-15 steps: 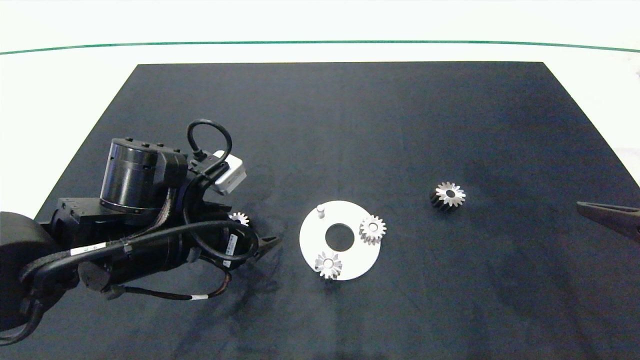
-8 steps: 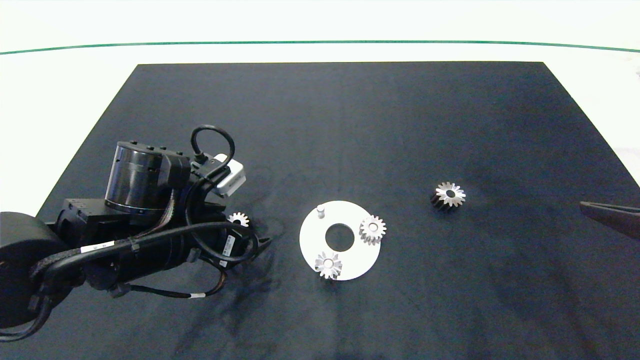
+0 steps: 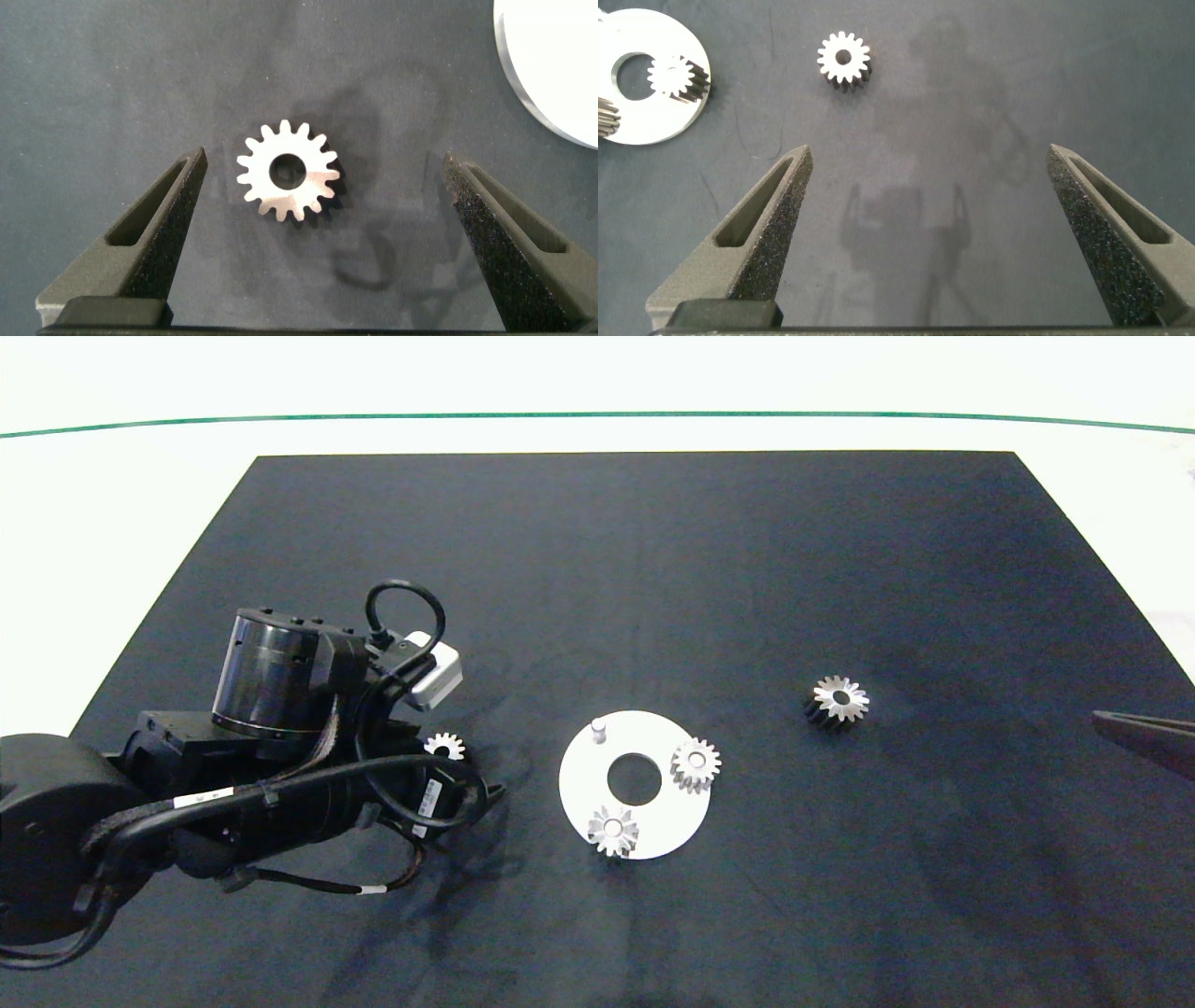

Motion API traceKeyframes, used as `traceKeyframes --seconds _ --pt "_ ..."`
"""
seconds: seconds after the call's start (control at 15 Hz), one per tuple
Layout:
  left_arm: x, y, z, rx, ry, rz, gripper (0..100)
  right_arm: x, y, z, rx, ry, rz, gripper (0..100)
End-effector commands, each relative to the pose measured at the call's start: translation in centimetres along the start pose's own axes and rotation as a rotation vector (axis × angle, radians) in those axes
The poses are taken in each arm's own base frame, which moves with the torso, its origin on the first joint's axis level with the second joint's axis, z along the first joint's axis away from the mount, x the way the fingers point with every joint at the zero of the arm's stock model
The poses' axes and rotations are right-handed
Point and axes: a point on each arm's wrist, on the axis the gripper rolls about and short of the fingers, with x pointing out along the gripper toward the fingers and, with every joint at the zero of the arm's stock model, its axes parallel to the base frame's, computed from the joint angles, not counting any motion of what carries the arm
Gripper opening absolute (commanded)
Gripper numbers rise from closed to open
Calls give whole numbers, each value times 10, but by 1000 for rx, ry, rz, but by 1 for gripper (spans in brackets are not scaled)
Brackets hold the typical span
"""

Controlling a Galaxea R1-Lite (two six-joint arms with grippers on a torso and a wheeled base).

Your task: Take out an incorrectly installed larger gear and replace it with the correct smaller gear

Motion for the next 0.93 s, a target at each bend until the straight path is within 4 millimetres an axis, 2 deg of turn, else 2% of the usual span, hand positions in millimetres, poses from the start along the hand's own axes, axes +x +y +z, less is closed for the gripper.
traceKeyframes --seconds 0.07,0.33,0.93 --pt "7 -1 -2 1 16 10 100 -1 0 -1 -2 0 1 100" --pt "13 -1 -2 0 13 24 100 -2 0 -1 -1 -2 -1 100" --pt "13 6 -3 -3 7 49 83 -2 0 -1 -1 -2 -1 100"
